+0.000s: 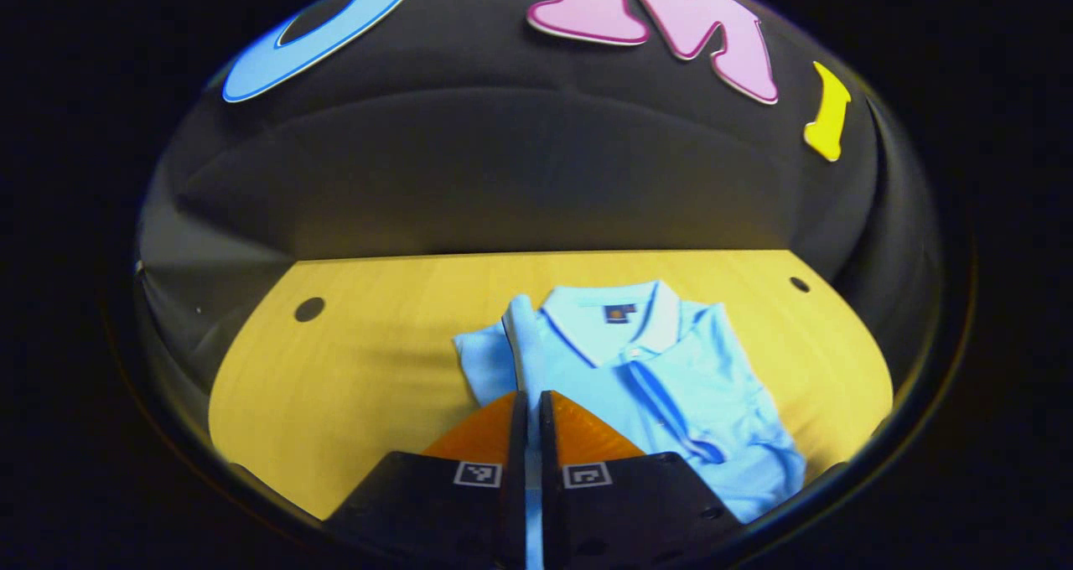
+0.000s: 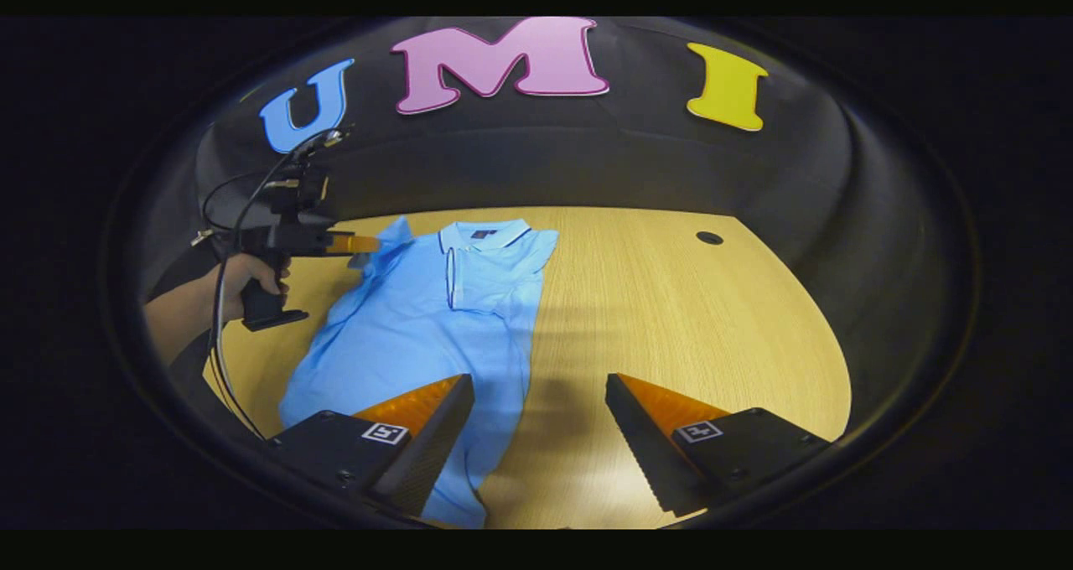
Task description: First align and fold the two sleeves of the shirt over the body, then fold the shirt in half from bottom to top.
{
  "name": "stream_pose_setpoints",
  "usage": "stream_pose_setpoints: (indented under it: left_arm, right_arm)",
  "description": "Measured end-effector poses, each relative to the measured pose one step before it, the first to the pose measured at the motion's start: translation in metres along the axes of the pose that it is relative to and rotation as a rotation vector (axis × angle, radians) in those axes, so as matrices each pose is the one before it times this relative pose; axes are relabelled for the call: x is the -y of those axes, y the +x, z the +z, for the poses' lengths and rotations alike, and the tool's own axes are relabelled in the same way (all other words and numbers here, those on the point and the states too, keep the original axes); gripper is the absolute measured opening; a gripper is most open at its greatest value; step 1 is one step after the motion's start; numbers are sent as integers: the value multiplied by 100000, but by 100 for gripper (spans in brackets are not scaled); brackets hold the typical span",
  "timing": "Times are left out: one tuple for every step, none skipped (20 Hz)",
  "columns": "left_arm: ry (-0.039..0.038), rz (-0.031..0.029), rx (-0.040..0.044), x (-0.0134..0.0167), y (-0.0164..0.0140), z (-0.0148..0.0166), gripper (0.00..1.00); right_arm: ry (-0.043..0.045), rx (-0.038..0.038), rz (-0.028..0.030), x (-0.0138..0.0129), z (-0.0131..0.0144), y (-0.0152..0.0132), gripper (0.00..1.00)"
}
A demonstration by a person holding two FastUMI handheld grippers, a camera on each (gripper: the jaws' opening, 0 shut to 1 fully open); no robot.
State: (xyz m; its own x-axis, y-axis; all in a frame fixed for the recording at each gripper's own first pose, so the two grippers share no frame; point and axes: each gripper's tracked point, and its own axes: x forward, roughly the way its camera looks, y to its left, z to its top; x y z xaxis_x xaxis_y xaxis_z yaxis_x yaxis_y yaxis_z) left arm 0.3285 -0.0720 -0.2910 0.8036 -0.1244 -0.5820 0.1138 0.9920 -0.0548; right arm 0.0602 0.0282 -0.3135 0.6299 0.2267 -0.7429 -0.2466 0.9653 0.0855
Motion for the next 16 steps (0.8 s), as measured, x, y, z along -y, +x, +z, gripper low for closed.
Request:
stream_pose_setpoints:
  left_arm:
    - [448, -842, 96, 899, -144, -79, 22]
    - [666, -1711, 303, 888, -259, -56, 26]
    - [433, -2942, 457, 1156, -468, 25, 39]
    - [-4, -2671, 987, 950, -591, -4, 50]
    - [-793, -2555, 1160, 601, -622, -17, 61]
    - [-1584, -1699, 1771, 379, -964, 154, 72]
    - [-2094, -1326, 1674, 206, -835, -232, 91]
    - [-1808, -724, 1321, 10, -1167, -25, 94]
    - [-934, 279, 1337, -263, -1298, -124, 97]
    - [-202, 1194, 898, -436, -1231, -171, 98]
    - [-23, 1167, 792, -346, -1407, -386, 98]
    - [-128, 1019, 752, -373, -1524, -189, 98]
    - [-514, 650, -68, -280, -1635, -589, 98]
    - [-580, 1000, -484, -359, -1586, -681, 97]
    - [-458, 1107, -761, -300, -1496, -848, 98]
    - [106, 1069, -593, -324, -1445, -864, 98]
  right_arm:
    - [475, -284, 8, -100, -323, -269, 99]
    - [848, -416, 235, -165, -293, -243, 99]
    - [824, 484, 247, -148, -142, -319, 99]
    - [304, 597, -75, -99, -59, -300, 99]
    - [-201, 236, -171, -114, -270, -335, 99]
    - [-191, -4, -74, -98, -312, -308, 99]
    - [130, -10, 101, -160, -362, -310, 99]
    - [349, -264, 233, -221, -477, -292, 99]
    - [271, -326, 270, -221, -426, -237, 99]
    - [181, -363, 133, -200, -451, -366, 99]
    - [312, -414, 287, -261, -401, -342, 99]
    - [427, -356, 285, -294, -458, -309, 99]
    - [354, -348, 305, -296, -443, -338, 99]
    - [248, -188, 247, -316, -431, -380, 99]
    - [30, -222, 124, -310, -391, -349, 99]
    - [-50, -309, 241, -384, -528, -305, 99]
